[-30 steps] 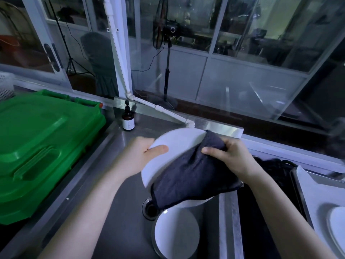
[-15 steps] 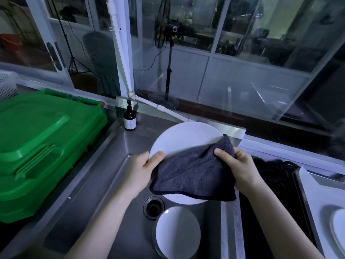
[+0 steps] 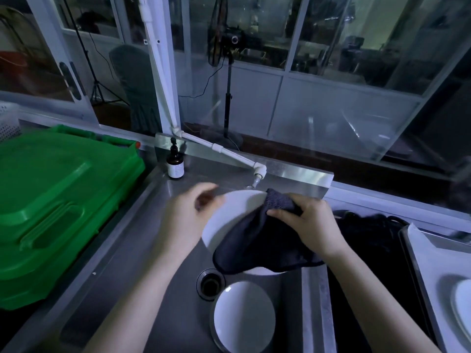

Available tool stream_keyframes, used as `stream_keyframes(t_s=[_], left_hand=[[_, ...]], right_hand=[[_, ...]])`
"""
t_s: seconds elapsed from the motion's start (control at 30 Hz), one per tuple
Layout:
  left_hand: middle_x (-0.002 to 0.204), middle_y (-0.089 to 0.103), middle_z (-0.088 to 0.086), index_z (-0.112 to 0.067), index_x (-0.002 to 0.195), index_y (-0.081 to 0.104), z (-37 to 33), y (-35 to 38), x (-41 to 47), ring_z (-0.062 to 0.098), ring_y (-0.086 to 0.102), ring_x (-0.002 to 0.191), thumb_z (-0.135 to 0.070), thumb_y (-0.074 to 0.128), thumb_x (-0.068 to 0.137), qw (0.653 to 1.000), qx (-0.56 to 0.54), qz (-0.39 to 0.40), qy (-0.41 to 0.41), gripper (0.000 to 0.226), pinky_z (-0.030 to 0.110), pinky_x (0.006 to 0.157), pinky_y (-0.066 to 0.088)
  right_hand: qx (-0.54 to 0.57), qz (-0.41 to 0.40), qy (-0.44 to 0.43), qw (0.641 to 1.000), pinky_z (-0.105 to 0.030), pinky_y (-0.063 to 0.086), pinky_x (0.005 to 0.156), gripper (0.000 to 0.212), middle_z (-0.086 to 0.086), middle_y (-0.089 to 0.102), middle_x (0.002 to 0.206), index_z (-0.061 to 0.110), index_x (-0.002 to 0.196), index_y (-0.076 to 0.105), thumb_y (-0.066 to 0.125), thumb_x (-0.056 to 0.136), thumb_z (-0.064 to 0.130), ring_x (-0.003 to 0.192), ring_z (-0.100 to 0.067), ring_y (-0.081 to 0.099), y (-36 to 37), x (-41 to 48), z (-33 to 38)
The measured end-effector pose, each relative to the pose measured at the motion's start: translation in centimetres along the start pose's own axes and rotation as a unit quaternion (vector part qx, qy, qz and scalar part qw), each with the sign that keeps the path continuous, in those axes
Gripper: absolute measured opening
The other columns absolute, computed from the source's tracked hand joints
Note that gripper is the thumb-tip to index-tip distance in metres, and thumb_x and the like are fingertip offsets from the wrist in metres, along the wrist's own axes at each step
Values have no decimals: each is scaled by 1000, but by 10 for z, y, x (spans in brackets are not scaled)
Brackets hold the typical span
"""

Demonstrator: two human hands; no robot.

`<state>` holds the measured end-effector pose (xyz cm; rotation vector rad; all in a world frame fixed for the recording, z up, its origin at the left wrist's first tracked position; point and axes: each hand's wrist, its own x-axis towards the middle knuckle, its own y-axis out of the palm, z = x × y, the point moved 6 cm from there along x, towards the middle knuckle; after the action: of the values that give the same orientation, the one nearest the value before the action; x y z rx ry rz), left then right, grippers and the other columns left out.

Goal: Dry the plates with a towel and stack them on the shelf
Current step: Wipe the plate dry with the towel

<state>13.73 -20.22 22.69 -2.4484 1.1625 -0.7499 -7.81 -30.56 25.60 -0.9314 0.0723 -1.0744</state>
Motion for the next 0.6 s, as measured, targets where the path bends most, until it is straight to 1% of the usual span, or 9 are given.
stream_keyframes(t_s=[0.03, 0.07, 0.1, 0.17, 0.27, 0.33, 0.4, 0.47, 0.6], left_hand=[[79, 71, -10, -23, 108, 71, 9, -3, -6, -6, 65, 69, -34, 69, 93, 997, -37, -47, -56, 19, 16, 73, 53], [80, 73, -2, -18, 115, 66, 18, 1, -11, 2, 69, 67, -35, 64, 96, 985, -104, -55, -124, 26, 25, 75, 59], [82, 74, 6, -18, 122, 61, 21, 12, -16, 15, 73, 67, -39, 58, 99, 963, -180, -29, -196, 31, 33, 72, 62], [99, 73, 15, -29, 130, 50, 17, 37, -22, 26, 76, 80, -51, 49, 100, 913, -279, 58, -291, 37, 36, 73, 64], [114, 70, 11, -28, 116, 63, 10, 49, -19, 29, 70, 103, -64, 57, 90, 906, -260, 111, -314, 45, 47, 91, 59], [102, 73, 9, -21, 90, 73, 15, 47, -16, 28, 69, 100, -48, 67, 89, 910, -225, 97, -335, 28, 46, 96, 55], [96, 75, 8, -20, 77, 75, 25, 50, -20, 24, 68, 90, -21, 69, 92, 896, -230, 99, -367, 16, 38, 91, 54], [97, 75, 5, -22, 85, 77, 30, 54, -25, 19, 67, 89, -8, 62, 94, 886, -253, 112, -372, 22, 36, 88, 53], [110, 75, 0, -30, 99, 77, 30, 51, -31, 15, 67, 101, -6, 59, 95, 894, -291, 97, -328, 30, 35, 91, 50]], right_hand=[[-11, -36, -8, 999, -22, 45, 65, 15, -1, 73, 72, 13, 84, 73, 81, 78, 24, 71, -10, 63, 0, -5, 2], [-25, -62, -19, 998, -20, 43, 62, 15, -1, 73, 73, 14, 88, 74, 81, 77, 21, 72, -10, 62, 3, -11, 5], [-37, -76, -30, 996, -20, 44, 62, 17, -2, 73, 75, 15, 93, 75, 81, 77, 18, 72, -11, 63, 8, -17, 9], [-70, -79, -64, 992, -30, 53, 63, 26, -4, 74, 79, 16, 102, 75, 78, 76, 14, 69, -16, 67, 22, -29, 19], [-138, -89, -141, 976, -29, 56, 60, 34, 1, 75, 94, 13, 105, 75, 75, 72, 16, 79, -19, 71, 39, -47, 34], [-144, -88, -173, 970, -31, 58, 64, 32, 2, 74, 105, 10, 107, 74, 74, 75, 15, 88, -19, 72, 44, -54, 38], [-151, -75, -192, 967, -32, 58, 67, 34, 3, 73, 111, 10, 110, 73, 74, 76, 12, 93, -19, 71, 48, -61, 38], [-150, -45, -209, 965, -30, 58, 76, 41, 3, 70, 119, 11, 115, 72, 74, 74, 9, 100, -17, 69, 51, -67, 38], [-108, -6, -215, 971, -35, 51, 96, 48, -1, 62, 132, 9, 125, 66, 75, 78, 5, 117, -18, 62, 52, -74, 34]])
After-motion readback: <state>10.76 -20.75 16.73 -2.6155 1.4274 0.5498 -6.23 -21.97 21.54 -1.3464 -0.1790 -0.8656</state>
